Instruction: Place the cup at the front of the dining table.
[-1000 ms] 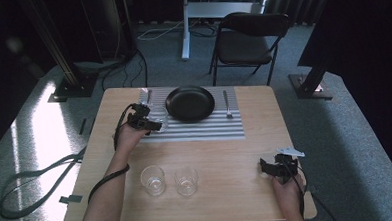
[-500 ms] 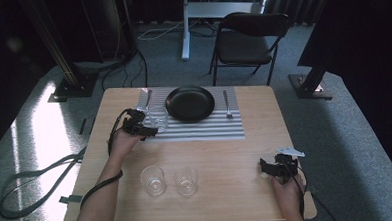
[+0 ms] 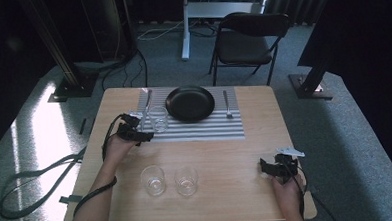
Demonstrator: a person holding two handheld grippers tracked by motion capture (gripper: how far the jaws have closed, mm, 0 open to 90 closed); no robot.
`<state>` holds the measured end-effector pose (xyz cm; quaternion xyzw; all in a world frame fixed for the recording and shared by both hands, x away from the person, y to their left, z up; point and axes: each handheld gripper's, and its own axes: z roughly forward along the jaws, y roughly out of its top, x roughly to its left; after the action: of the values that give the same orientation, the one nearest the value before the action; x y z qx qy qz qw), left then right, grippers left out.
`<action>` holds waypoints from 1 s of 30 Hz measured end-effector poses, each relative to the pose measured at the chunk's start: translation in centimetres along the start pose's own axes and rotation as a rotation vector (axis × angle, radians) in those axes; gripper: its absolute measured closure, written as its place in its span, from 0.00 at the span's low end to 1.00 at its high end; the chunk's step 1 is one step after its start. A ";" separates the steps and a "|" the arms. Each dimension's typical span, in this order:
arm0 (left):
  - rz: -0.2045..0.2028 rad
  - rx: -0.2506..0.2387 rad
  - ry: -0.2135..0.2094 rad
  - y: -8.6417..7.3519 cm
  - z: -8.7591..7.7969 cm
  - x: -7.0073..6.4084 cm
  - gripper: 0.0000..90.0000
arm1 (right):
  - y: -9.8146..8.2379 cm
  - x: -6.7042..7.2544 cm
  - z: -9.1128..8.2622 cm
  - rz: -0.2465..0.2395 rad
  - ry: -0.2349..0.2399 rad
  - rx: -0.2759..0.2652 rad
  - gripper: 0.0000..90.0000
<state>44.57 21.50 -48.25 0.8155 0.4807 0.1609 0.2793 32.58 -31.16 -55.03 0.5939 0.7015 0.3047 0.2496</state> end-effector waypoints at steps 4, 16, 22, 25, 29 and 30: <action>-0.003 -0.014 -0.002 -0.5 -0.5 -0.1 0.17 | 0.0 0.0 0.0 0.000 0.000 0.000 0.15; -0.001 -0.027 -0.006 -1.8 -1.4 -0.3 0.17 | 0.0 0.0 0.0 0.000 0.000 0.000 0.15; -0.024 -0.038 -0.002 -3.1 -2.2 0.6 0.17 | 0.0 0.0 0.0 0.000 0.000 0.000 0.15; -0.033 -0.044 0.001 -3.7 -2.6 0.7 0.17 | 0.0 0.0 0.0 0.000 0.000 0.000 0.15; -0.029 -0.054 0.013 -4.4 -3.0 0.8 0.17 | 0.0 0.0 0.0 0.000 0.000 0.000 0.15; -0.038 -0.056 0.010 -4.6 -3.1 0.9 0.17 | 0.0 0.0 0.0 -0.001 0.000 0.000 0.15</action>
<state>40.20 24.96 -48.61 0.7974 0.4928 0.1728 0.3026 32.58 -31.17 -55.03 0.5937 0.7017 0.3045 0.2498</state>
